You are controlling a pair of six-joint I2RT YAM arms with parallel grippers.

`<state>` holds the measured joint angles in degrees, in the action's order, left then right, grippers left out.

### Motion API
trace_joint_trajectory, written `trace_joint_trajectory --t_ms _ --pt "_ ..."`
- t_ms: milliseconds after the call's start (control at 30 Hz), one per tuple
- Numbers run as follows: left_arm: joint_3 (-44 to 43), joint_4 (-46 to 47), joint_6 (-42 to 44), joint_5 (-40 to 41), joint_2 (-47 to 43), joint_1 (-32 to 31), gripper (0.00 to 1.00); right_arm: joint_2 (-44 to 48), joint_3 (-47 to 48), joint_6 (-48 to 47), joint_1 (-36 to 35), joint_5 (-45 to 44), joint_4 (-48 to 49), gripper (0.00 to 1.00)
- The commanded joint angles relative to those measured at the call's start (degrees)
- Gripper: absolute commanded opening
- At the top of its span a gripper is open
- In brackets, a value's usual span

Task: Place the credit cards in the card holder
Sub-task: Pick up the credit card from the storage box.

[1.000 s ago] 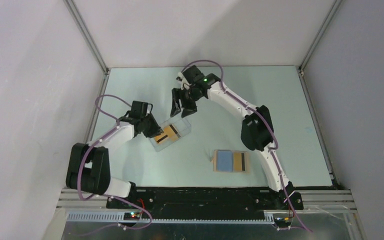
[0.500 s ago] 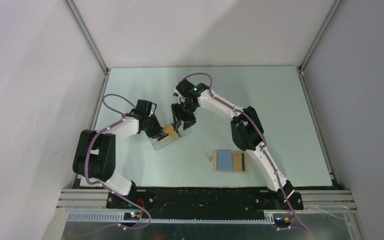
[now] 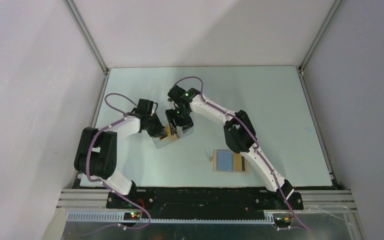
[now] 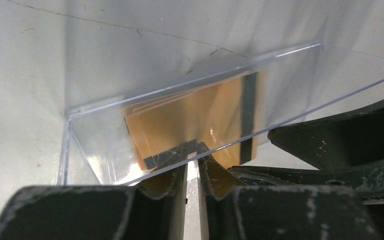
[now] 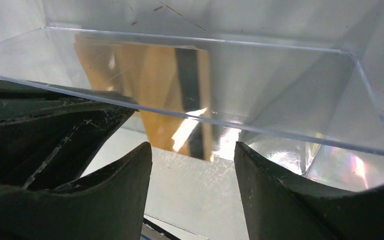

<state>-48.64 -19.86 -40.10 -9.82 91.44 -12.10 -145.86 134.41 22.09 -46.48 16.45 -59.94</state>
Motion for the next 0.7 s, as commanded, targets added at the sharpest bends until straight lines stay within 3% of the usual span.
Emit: trace_joint_trajectory --t_ms 0,167,333,500,667 --pt "-0.2 -1.2 -0.3 -1.9 -2.3 -0.9 0.20 -3.1 0.8 -1.1 0.5 -5.7 -4.4 0.66" --pt "0.3 -1.1 -1.6 -4.4 -5.8 -1.4 0.31 -4.1 0.4 -0.8 0.4 -4.2 -4.2 0.67" --pt "1.6 -1.0 -2.2 -4.1 -4.6 -1.6 0.31 -3.9 -1.2 0.1 0.8 -0.5 -1.7 0.63" --pt "4.4 -1.1 -2.6 -0.6 -4.9 -1.5 0.30 -2.1 -5.9 2.7 2.3 5.5 2.3 0.52" --pt "5.7 -1.0 -2.2 -1.0 -2.8 -2.1 0.31 -0.8 -8.7 3.4 3.0 6.8 3.4 0.50"
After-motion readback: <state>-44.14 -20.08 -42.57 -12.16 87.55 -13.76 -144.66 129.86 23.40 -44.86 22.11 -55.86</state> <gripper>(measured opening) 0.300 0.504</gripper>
